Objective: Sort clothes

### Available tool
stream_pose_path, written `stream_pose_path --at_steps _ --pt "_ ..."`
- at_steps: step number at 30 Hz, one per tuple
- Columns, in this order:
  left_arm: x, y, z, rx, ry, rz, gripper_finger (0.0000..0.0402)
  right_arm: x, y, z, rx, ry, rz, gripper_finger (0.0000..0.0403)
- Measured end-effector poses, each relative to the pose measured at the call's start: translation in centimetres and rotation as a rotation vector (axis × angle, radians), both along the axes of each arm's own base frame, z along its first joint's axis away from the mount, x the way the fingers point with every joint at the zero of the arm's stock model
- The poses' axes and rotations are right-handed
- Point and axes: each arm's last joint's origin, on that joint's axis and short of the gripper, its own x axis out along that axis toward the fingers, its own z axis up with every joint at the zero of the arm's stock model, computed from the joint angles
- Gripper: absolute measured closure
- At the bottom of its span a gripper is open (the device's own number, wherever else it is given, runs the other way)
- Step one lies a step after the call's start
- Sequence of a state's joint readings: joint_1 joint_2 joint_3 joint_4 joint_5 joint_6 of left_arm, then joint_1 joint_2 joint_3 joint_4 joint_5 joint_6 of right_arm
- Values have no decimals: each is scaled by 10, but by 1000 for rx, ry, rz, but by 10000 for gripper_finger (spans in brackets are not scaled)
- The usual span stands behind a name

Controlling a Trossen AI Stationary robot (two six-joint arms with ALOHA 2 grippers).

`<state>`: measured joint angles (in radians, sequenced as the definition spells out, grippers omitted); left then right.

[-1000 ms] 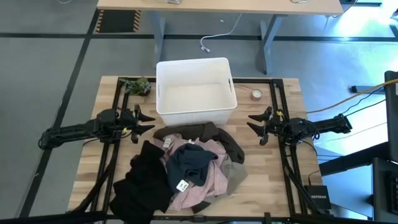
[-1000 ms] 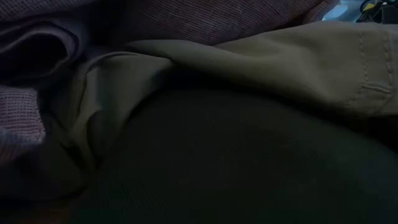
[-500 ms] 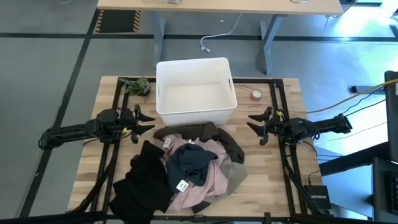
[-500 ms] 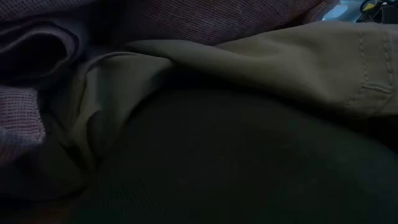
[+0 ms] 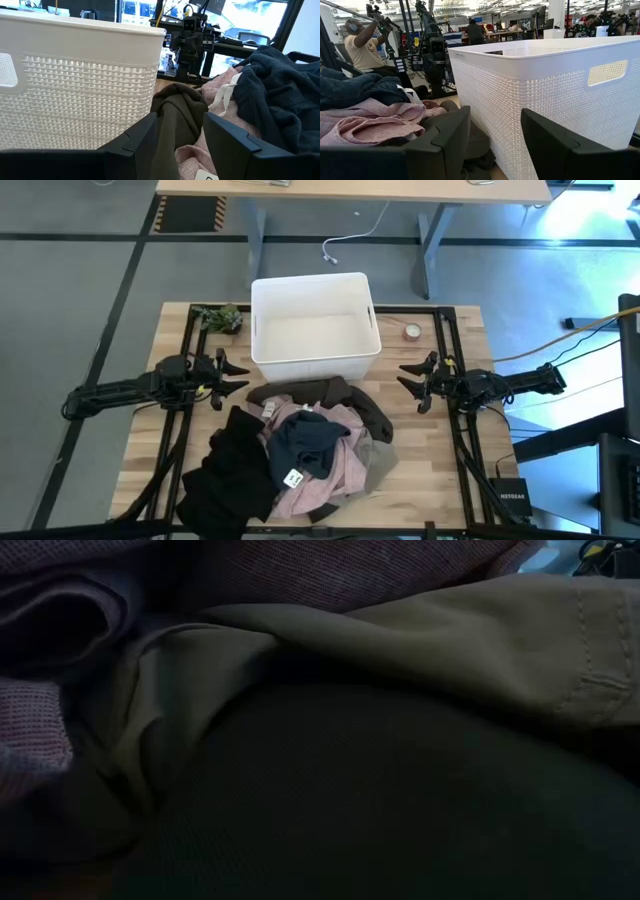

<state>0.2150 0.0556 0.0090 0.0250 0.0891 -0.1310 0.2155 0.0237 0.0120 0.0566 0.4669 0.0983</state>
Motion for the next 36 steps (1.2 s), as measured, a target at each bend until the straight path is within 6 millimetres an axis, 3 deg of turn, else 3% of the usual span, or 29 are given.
stream_pose_path --at_steps 17,26,29,33,36 --pt "0 0 1 33 -4 14 245 0 0 0 0 0 0 210" --pt "-2 1 18 166 -164 60 245 0 0 0 7 -4 0 210" --pt "-2 1 20 221 -177 65 245 0 0 2 81 -38 8 210" --pt "-2 1 21 251 -185 69 245 -1 0 10 313 -183 33 210" --pt "-2 1 21 259 -185 70 245 -3 -1 18 367 -278 16 210"
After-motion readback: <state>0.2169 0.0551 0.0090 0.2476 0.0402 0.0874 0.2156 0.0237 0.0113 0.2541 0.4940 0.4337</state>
